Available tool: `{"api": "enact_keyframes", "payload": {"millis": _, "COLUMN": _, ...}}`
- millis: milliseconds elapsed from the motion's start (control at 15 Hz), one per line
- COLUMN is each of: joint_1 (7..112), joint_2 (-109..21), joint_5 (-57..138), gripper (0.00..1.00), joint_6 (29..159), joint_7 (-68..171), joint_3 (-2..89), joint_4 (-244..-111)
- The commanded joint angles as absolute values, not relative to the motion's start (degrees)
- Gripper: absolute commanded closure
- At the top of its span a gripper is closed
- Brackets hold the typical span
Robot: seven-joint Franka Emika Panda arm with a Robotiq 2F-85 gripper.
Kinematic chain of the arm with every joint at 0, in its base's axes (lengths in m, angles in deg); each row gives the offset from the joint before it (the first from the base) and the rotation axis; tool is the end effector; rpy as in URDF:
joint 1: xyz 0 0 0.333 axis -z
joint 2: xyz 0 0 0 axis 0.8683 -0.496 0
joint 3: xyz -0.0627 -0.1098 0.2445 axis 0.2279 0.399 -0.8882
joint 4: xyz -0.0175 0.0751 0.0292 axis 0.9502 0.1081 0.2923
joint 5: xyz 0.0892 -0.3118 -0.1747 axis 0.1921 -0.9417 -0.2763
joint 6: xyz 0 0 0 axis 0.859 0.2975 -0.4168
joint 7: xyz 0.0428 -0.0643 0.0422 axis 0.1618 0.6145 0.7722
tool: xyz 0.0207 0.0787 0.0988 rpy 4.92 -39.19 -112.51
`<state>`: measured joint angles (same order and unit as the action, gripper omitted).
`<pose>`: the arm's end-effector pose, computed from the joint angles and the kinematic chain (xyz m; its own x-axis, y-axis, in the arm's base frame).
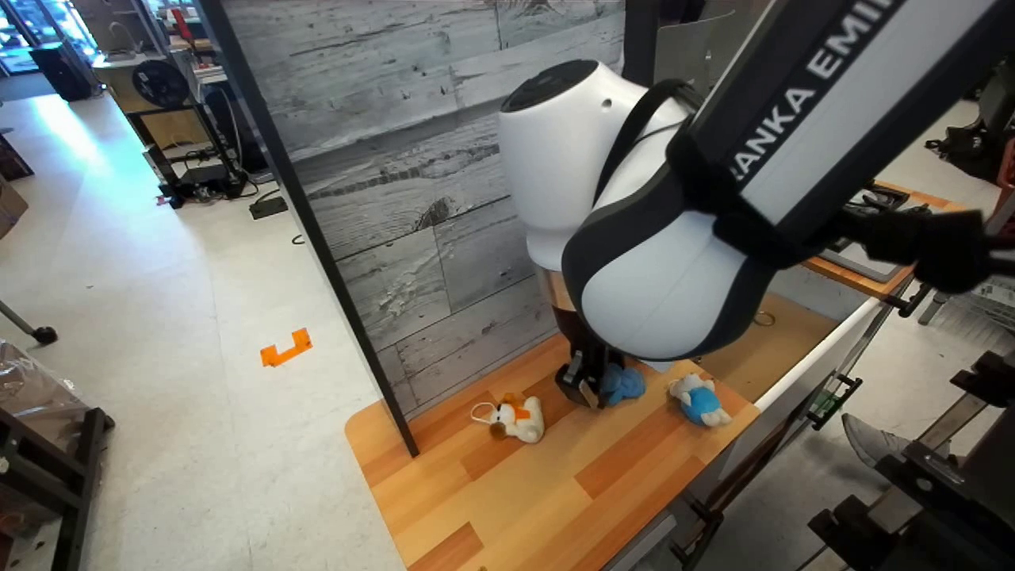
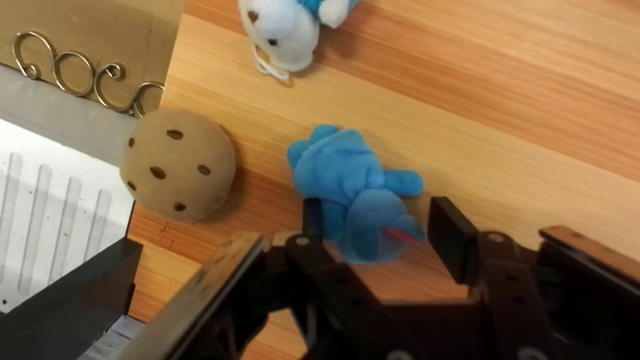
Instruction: Move the teddy bear to the left
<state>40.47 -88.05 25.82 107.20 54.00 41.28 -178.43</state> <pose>0.5553 0.1820 -0.0281 0.8876 0.4460 -0.1156 0.4601 -0.8709 0.1729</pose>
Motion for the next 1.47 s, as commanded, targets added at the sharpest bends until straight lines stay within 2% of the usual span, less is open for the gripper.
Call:
{"api": "enact_keyframes", "payload": {"millis": 0, "joint_1": 39.63, "joint_2": -89.13, "joint_5": 25.79, "gripper": 0.73, "joint_6": 106.75, "joint_7": 54.04, "joint_3": 42.42, "joint_4": -176.93}}
{"api": "enact_keyframes", "payload": {"millis": 200, "joint_1": 39.79, "joint_2": -88.50, "joint_5": 26.30, "gripper": 0.95, "joint_6": 106.97, "joint_7": 54.08, "joint_3": 41.78, "joint_4": -177.35}}
{"api": "enact_keyframes", "payload": {"millis": 267, "joint_1": 39.93, "joint_2": -88.09, "joint_5": 26.65, "gripper": 0.98, "joint_6": 106.79, "joint_7": 53.97, "joint_3": 41.27, "joint_4": -177.53}}
{"api": "enact_keyframes", "payload": {"millis": 933, "joint_1": 39.97, "joint_2": -82.92, "joint_5": 31.22, "gripper": 0.96, "joint_6": 101.45, "joint_7": 51.71, "joint_3": 31.47, "joint_4": -182.08}}
{"api": "enact_keyframes", "payload": {"millis": 1400, "joint_1": 39.41, "joint_2": -85.93, "joint_5": 33.87, "gripper": 0.96, "joint_6": 94.29, "joint_7": 51.00, "joint_3": 30.32, "joint_4": -178.60}}
